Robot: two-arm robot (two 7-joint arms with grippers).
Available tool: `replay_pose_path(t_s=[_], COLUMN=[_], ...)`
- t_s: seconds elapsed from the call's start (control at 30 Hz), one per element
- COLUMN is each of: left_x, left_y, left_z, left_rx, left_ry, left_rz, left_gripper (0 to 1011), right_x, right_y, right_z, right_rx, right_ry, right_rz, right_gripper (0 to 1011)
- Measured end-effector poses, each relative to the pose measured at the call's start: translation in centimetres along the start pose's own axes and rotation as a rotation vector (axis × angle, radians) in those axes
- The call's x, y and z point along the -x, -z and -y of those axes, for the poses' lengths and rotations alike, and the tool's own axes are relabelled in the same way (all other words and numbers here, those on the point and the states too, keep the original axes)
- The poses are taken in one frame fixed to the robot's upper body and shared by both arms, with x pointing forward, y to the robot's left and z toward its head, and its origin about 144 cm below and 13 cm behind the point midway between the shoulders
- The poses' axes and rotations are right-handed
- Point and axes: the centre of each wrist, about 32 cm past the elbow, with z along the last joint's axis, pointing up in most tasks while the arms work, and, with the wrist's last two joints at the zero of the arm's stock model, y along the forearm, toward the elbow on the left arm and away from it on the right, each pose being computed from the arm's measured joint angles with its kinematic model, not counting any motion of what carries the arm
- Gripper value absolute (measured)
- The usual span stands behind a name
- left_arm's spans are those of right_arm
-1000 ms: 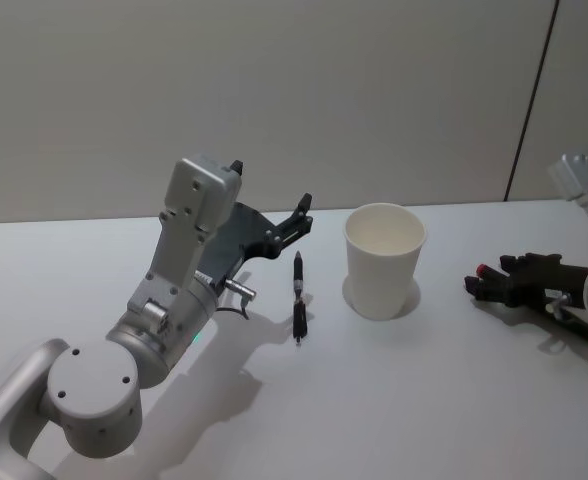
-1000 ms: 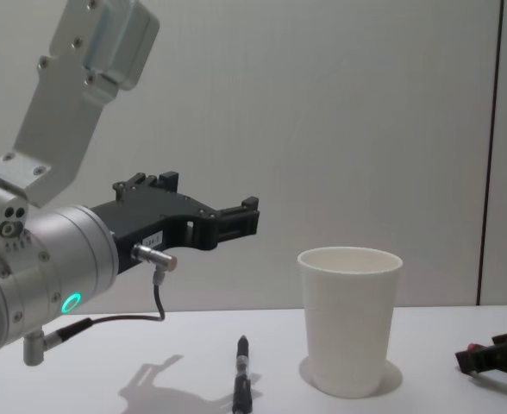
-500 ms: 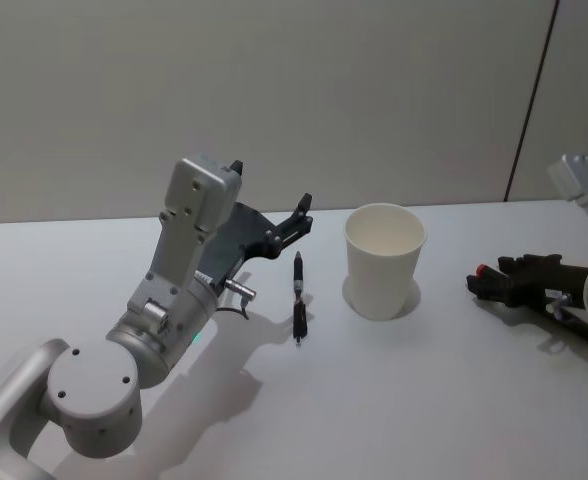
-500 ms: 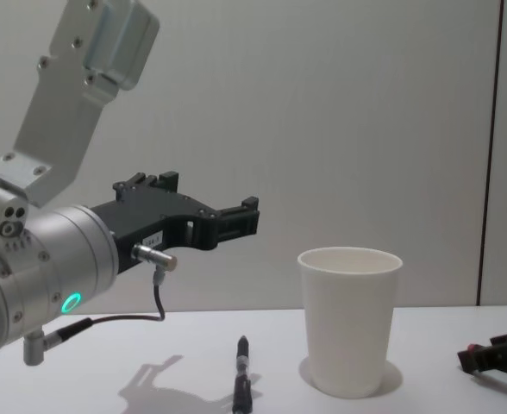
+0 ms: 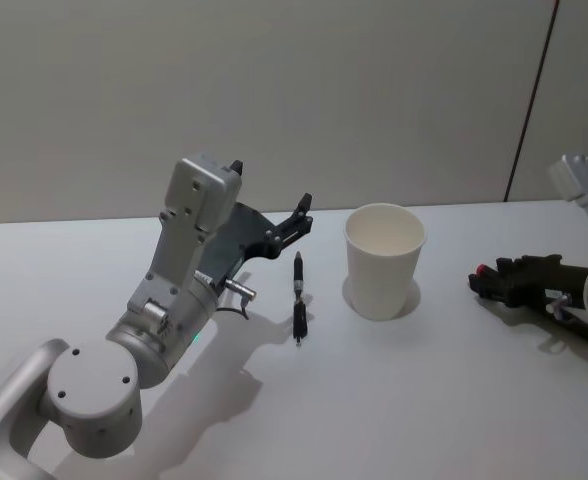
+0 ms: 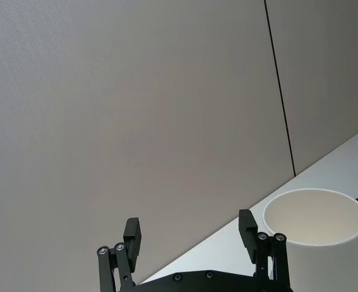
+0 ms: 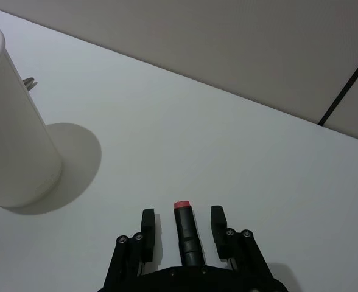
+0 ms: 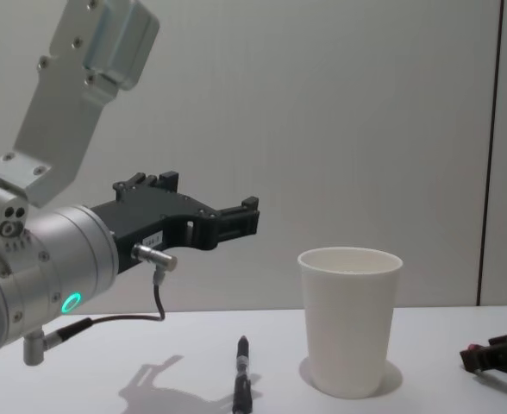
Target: Place the pen into the pen holder.
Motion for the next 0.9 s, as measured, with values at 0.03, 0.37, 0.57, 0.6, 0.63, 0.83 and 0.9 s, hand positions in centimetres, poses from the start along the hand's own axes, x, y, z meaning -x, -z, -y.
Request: replay_pose_path(t_s=[0.03, 0.37, 0.57, 0.6, 0.63, 0.83, 0.9], left_x=[0.0, 0.0, 0.0, 0.0, 0.0, 0.0, 0.0], left_y=[0.0, 0.0, 0.0, 0.0, 0.0, 0.0, 0.0], left_z=[0.0, 0.0, 0.0, 0.0, 0.0, 0.0, 0.0], left_rx=[0.0, 0.0, 0.0, 0.0, 0.0, 0.0, 0.0], left_ry=[0.0, 0.0, 0.0, 0.0, 0.0, 0.0, 0.0], left_rz=[0.0, 0.0, 0.0, 0.0, 0.0, 0.0, 0.0], left_gripper=[1001, 1001, 1001, 1001, 1001, 1001, 1001], right_x=[0.0, 0.0, 0.0, 0.0, 0.0, 0.0, 0.0], right_y=[0.0, 0.0, 0.0, 0.0, 0.0, 0.0, 0.0], right_z=[0.0, 0.0, 0.0, 0.0, 0.0, 0.0, 0.0], right_rx=[0.0, 0.0, 0.0, 0.0, 0.0, 0.0, 0.0], right_ry=[0.0, 0.0, 0.0, 0.0, 0.0, 0.0, 0.0], right_rz=[0.0, 0.0, 0.0, 0.0, 0.0, 0.0, 0.0], right_gripper=[556, 486, 445, 440, 427, 393, 380])
